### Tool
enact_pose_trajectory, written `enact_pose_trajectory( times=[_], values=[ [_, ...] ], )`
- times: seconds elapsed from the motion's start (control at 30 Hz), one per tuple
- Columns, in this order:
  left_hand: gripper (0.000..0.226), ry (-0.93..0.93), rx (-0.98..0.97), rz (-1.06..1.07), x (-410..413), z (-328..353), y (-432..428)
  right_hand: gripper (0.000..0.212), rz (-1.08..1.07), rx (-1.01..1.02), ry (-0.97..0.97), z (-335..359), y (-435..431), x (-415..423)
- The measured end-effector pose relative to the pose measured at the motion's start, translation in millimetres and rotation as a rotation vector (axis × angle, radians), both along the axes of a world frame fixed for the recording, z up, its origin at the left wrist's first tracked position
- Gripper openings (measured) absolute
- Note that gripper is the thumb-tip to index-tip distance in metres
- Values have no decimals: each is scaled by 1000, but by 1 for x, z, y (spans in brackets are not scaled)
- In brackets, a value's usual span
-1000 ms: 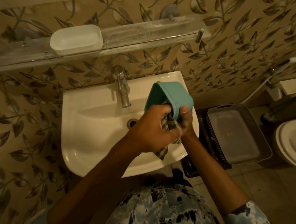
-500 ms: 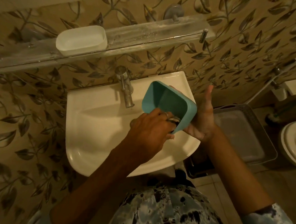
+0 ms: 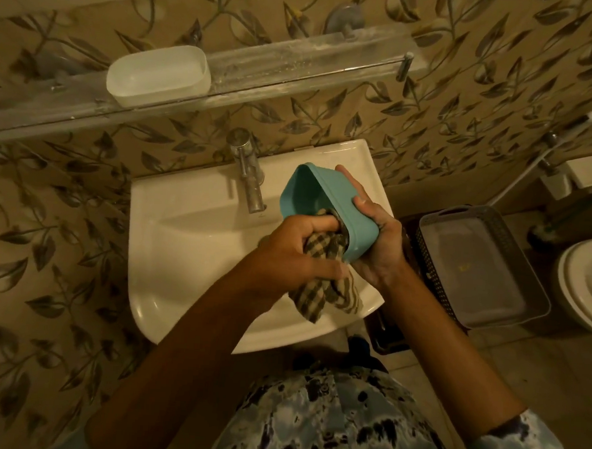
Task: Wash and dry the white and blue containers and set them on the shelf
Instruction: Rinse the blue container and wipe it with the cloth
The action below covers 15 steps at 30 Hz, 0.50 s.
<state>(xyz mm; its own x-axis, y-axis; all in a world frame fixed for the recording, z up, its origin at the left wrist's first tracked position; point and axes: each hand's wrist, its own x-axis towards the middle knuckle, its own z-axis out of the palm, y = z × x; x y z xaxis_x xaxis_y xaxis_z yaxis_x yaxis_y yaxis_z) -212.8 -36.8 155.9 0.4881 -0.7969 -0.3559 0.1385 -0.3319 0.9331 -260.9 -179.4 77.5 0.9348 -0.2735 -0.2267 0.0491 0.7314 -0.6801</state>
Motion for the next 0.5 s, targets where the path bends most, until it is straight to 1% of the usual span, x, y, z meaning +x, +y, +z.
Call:
enact_pose_trajectory(
  times=[0.03, 0.1, 0.13, 0.17, 0.23, 0.3, 0.43, 0.5],
  values=[
    [55, 159, -48, 68, 1, 1, -1, 61, 3, 2, -7, -1, 0, 1],
    [55, 571, -184, 241, 1, 0, -5, 61, 20, -21, -10, -2, 0, 2],
    [58, 728, -239, 307, 0, -1, -8, 62, 26, -57, -2, -2, 0, 2],
    [60, 814, -264, 343, -1, -3, -9, 63, 32, -88, 6, -3, 0, 3],
    [60, 868, -249, 340, -2, -4, -8, 65, 49, -101, 11, -6, 0, 1],
    [51, 902, -247, 352, 3, -3, -6, 65, 89, -119, -8, -8, -2, -1],
    [31, 1002, -282, 610, 26, -1, -3, 68, 148, -207, -40, -8, -2, -2],
    [26, 971, -311, 650, 27, -1, -4, 67, 137, -228, -33, -8, -2, -1]
  ],
)
